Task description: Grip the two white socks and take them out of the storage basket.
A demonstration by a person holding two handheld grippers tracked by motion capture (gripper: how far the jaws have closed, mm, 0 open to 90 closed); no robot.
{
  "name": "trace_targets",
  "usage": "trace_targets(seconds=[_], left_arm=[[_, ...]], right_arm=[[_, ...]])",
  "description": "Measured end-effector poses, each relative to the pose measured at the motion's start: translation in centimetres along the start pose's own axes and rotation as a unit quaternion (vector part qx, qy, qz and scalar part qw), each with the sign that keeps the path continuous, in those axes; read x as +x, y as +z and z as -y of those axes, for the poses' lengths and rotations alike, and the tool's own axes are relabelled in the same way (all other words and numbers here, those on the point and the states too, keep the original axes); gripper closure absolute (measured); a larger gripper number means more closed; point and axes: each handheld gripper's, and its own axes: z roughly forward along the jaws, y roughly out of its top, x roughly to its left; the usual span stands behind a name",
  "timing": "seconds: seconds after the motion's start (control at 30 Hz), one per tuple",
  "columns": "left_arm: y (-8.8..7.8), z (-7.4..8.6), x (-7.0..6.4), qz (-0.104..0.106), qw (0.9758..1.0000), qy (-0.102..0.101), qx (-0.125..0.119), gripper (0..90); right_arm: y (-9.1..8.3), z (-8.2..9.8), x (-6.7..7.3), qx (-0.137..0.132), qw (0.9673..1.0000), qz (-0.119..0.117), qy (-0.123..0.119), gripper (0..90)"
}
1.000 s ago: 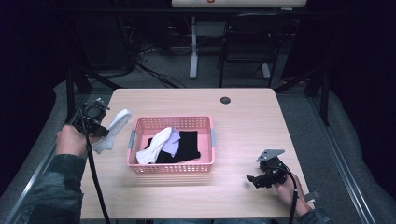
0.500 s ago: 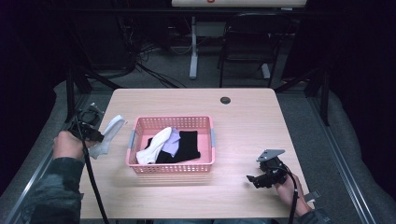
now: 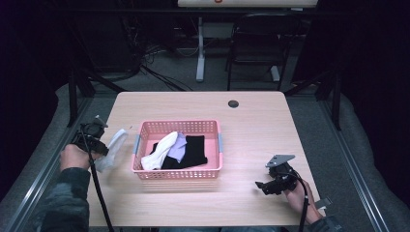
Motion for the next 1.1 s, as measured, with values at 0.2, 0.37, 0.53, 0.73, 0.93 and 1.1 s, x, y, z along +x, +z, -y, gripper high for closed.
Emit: trace_targets(seconds=[0.2, 0.37, 0.53, 0.73, 0.93, 1.1], left_arm=[[1.7, 0.4, 0.2, 0.005, 0.9999, -0.010, 0.007, 85.9], [3.0, 0.9, 0.8, 0.010, 0.9995, -0.026, 0.014, 85.8], [3.5, 1.3, 1.2, 0.018, 0.9991, -0.038, 0.011, 83.0], [2.9, 1.6, 1.6, 0.028, 0.9988, -0.038, 0.008, 70.4], [0.9, 1.9, 1.8, 0.034, 0.9983, -0.042, -0.021, 55.8], [-1.3, 1.7, 1.5, 0.026, 0.9981, -0.039, -0.039, 30.2]], right_arm=[[0.0, 0.0, 0.0, -0.002, 1.0000, 0.000, 0.001, 15.6], [0.0, 0.0, 0.0, 0.000, 1.0000, 0.000, -0.001, 15.5], [0.0, 0.0, 0.0, -0.002, 1.0000, 0.000, 0.001, 15.4], [0.0, 0.0, 0.0, -0.001, 1.0000, 0.000, 0.001, 15.3], [0.0, 0.0, 0.0, 0.001, 1.0000, 0.000, 0.000, 15.3], [0.0, 0.0, 0.1, -0.001, 1.0000, -0.002, 0.002, 15.3]])
